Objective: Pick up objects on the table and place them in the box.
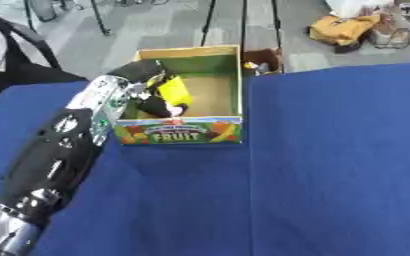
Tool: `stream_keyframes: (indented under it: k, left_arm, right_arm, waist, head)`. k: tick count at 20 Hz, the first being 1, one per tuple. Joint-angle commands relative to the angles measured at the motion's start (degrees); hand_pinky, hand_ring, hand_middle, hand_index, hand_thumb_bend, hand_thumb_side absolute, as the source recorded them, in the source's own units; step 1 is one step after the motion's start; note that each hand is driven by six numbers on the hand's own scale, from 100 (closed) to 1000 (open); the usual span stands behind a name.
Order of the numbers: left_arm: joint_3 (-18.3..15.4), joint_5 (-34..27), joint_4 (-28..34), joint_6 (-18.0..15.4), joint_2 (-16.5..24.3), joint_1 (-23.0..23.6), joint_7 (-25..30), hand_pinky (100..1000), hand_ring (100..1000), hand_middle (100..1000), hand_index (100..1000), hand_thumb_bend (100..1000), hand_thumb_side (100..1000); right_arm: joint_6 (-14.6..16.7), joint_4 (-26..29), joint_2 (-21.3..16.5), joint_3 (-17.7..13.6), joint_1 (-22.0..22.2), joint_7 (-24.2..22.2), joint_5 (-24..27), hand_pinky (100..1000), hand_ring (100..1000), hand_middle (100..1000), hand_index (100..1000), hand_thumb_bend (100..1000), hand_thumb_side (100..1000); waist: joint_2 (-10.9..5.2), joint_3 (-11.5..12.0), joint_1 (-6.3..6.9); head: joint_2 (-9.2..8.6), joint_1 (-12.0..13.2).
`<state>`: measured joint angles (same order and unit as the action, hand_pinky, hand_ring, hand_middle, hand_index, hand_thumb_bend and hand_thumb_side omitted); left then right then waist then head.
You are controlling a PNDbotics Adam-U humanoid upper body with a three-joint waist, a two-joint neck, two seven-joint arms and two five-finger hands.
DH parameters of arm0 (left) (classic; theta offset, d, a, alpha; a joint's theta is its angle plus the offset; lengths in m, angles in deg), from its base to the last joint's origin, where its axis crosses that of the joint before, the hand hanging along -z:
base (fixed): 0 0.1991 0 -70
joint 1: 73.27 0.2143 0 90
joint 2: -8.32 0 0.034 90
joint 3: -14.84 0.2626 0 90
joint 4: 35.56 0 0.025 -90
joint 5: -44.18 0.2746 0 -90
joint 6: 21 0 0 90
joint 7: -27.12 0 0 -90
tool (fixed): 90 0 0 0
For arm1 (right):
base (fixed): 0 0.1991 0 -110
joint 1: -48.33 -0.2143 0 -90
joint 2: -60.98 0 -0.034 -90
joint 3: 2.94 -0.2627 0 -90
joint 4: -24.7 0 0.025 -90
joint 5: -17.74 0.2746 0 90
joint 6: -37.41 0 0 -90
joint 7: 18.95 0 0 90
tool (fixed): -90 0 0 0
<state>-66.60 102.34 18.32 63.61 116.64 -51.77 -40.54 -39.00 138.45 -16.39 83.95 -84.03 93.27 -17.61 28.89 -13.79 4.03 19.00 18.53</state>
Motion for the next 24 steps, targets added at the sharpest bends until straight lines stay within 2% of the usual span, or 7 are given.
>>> stream_keyframes:
  k: [1, 6, 11, 15, 17, 19, 24]
  left_arm:
    - [-0.9, 1.0, 0.1, -0.3, 1.0, -0.8, 1.1, 573, 593, 527, 813, 100, 547]
    - [-1.1, 2.4, 0.6, -0.6, 1.0, -0.8, 0.7, 624, 723, 669, 1000, 100, 544]
    - [-1.1, 2.7, 0.9, -0.9, 1.1, -0.6, 0.5, 686, 802, 806, 1000, 116, 555]
    - [-1.1, 2.8, 1.4, -0.9, 1.2, -0.5, 0.5, 749, 888, 919, 1000, 202, 573]
    - [-1.0, 2.9, 1.7, -1.0, 1.3, -0.5, 0.5, 776, 906, 936, 1000, 260, 585]
    - [-1.0, 3.0, 2.0, -1.1, 1.3, -0.4, 0.3, 788, 914, 944, 1000, 268, 589]
    - [-0.9, 2.4, 3.5, -1.2, 1.6, -0.2, -0.5, 794, 913, 937, 1000, 224, 597]
  right_arm:
    - [0.0, 0.8, -0.9, 0.0, -0.8, 0.1, 0.8, 742, 849, 588, 843, 100, 865]
    - [-0.1, 0.8, -0.9, -0.1, -0.7, 0.2, 0.9, 741, 849, 586, 842, 100, 860]
    - [-0.2, 0.8, -1.0, -0.2, -0.4, 0.3, 0.9, 741, 848, 586, 841, 100, 860]
    - [-0.2, 0.8, -0.9, -0.2, -0.3, 0.3, 0.9, 741, 848, 587, 841, 100, 859]
    - [-0.2, 0.8, -0.8, -0.2, -0.2, 0.3, 0.8, 741, 848, 586, 841, 100, 859]
    - [-0.2, 0.8, -0.7, -0.2, -0.2, 0.4, 0.8, 741, 848, 586, 841, 100, 857]
    - [-0.3, 0.8, -0.7, -0.3, 0.2, 0.4, 0.7, 741, 848, 587, 841, 100, 856]
  waist:
    - [-1.30, -0.1, -0.12]
    - [-1.29, -0.1, -0.05]
    - [-1.57, -0.1, 0.01]
    - [-1.84, -0.1, 0.05]
    - [-1.96, -0.1, 0.05]
    - [-2.10, -0.1, 0.04]
    - [-2.74, 0.2, 0.00]
  head:
    - [-0.89, 0.1]
    - [-0.74, 0.0]
    - [-0.55, -0.2]
    - [-0.50, -0.3]
    - [-0.49, -0.3]
    - [-0.45, -0.4]
    - [-0.11, -0.7]
